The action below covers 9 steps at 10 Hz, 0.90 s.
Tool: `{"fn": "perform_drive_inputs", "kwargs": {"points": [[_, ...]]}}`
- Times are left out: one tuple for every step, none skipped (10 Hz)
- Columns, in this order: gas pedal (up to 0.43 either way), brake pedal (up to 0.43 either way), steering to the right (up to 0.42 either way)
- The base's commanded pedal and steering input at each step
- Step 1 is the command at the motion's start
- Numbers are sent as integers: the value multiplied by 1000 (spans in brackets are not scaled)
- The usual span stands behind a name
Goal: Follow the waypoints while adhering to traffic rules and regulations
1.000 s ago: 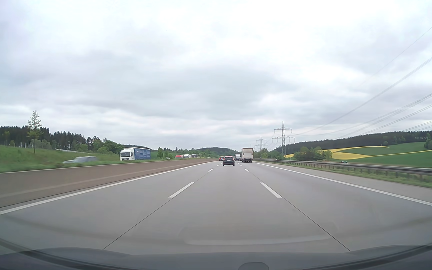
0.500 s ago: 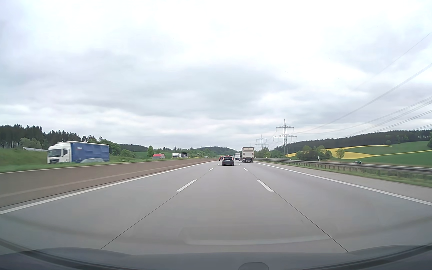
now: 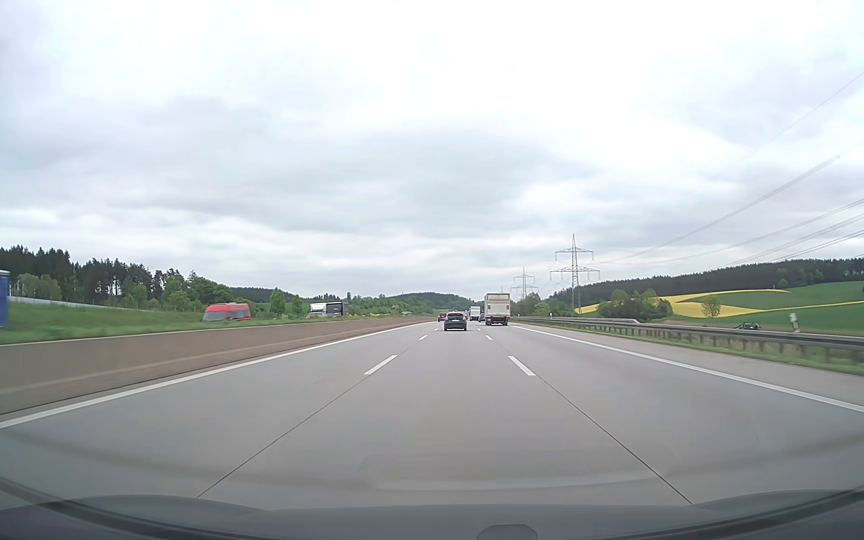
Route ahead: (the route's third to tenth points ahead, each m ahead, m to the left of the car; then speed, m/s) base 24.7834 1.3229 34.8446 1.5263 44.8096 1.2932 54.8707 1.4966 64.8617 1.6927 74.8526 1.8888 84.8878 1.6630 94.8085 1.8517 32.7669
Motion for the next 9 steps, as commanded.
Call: {"fn": "perform_drive_inputs", "kwargs": {"points": [[248,0,-1],[248,0,-1],[248,0,-1],[248,0,-1],[248,0,-1],[248,0,-1],[248,0,-2],[248,0,-2],[248,0,-2]]}}
